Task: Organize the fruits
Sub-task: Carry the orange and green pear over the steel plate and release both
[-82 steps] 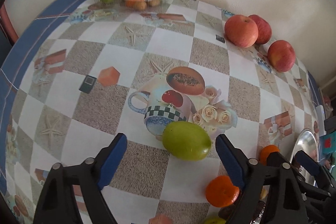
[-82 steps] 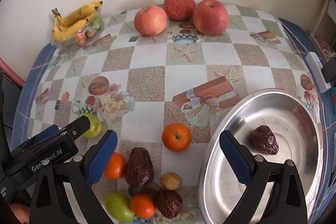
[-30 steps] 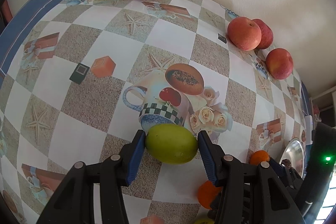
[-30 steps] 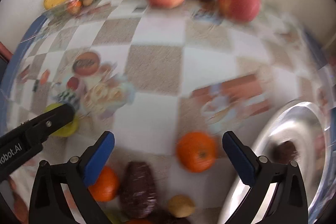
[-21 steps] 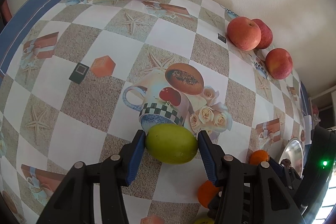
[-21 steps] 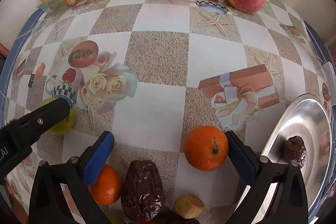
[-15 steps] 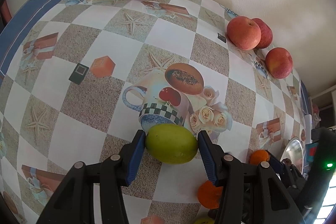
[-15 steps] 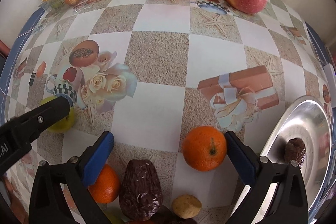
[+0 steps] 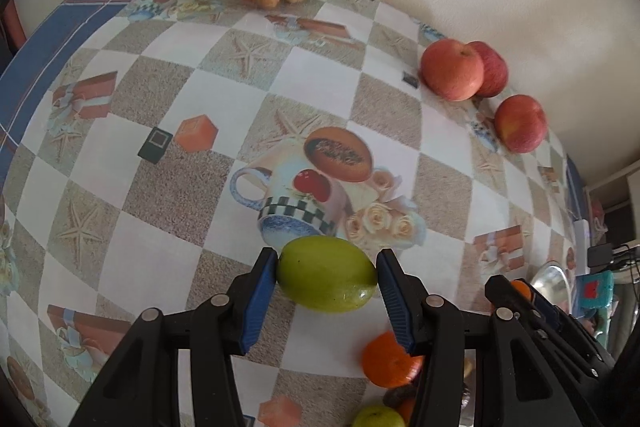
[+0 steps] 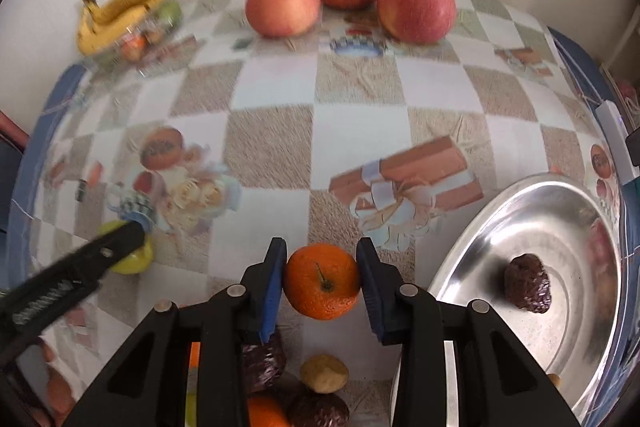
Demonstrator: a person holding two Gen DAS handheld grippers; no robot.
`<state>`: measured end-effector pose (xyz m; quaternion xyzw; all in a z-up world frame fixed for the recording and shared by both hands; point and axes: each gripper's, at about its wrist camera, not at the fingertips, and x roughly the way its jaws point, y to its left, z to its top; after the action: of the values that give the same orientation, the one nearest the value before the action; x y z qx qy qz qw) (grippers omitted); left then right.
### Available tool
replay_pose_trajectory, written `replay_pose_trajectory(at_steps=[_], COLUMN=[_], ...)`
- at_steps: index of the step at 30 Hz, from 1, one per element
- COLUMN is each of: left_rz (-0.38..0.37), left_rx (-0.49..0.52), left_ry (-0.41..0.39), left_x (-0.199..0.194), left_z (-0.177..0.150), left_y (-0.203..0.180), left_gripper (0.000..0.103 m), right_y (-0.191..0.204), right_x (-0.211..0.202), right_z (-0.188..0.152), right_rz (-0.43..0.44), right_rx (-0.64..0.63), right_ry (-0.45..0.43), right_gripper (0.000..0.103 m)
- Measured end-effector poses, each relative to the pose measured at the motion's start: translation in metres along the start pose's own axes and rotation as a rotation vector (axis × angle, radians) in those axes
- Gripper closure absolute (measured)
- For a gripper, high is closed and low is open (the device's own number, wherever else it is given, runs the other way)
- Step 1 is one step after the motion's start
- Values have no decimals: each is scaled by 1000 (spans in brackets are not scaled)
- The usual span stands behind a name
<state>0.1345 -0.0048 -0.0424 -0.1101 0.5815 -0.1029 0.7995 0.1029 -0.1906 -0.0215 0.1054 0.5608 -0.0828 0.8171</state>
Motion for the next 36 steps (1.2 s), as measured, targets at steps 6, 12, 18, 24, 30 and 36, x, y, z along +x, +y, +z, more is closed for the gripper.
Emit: replay_pose_trajectory(at_steps=[6, 12, 18, 24, 30, 36], left_rz=[-31, -49, -80, -136, -170, -136], left_rx=[29, 88, 193, 360, 491, 520], left_ry=[-9, -6, 5, 36, 84, 85], left_x=[-14, -26, -32, -30, -22, -18], left_z=[-10, -25, -46, -82, -114, -119], left_y=[-16, -40, -80, -142, -183, -185], left_gripper=[49, 49, 49, 49, 48, 45], right_y=[-2, -25, -78, -150, -194, -200], right_x=[-21, -28, -43, -53, -65, -71], right_z=[-12, -24, -34, -48, -58, -56], right_rz=[-10, -26, -87, -142, -170, -170], right_rx=[10, 62, 175, 332, 423, 436], right_ry=[-16, 0, 7, 14, -9, -31], right_gripper=[65, 65, 65, 65, 65, 65])
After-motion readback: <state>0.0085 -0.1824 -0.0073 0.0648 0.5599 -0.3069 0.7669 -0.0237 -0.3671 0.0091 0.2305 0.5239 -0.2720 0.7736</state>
